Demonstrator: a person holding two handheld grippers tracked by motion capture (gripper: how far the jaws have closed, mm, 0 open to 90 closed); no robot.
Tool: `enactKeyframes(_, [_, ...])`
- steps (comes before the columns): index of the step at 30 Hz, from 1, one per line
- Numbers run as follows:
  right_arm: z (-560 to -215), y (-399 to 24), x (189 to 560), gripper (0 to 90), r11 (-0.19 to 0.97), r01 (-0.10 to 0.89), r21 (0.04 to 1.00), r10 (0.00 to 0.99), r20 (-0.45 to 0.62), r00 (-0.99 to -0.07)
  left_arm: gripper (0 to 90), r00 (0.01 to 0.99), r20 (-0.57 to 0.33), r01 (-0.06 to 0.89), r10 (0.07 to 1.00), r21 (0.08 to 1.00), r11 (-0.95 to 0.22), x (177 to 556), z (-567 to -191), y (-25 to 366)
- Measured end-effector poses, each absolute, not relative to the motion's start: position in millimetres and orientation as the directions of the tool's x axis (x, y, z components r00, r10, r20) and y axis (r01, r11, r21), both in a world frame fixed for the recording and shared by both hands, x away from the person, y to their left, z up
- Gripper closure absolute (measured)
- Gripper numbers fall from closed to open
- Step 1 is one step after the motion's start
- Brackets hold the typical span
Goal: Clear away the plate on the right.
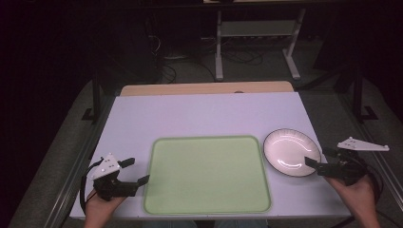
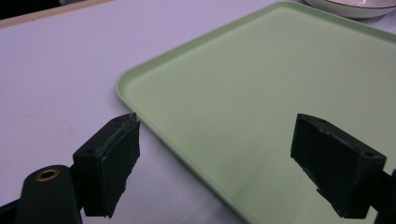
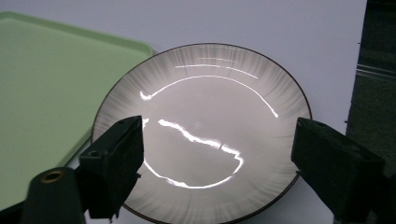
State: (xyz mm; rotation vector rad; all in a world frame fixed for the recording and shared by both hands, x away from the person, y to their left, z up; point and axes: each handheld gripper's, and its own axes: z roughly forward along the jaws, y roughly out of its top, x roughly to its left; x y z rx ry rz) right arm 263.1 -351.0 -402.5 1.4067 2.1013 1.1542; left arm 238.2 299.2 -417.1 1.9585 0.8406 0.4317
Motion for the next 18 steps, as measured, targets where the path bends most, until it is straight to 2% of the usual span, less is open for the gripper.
enactKeyframes(11, [-406.2,-363.6,283.8,20.8,0.153,0.638,0.754,0.907,0.150,-0.394,15.4,0.705,-0.040,0.383,0.708,0.862,-0.333,238.8,-417.6,298.8])
enactKeyframes(18, [-410.1,-366.0,296.8,26.9,0.128,0.676,0.725,0.911,0.183,-0.369,15.4,0.704,-0.041,0.384,0.709,0.862,-0.332,238.9,-417.3,299.1])
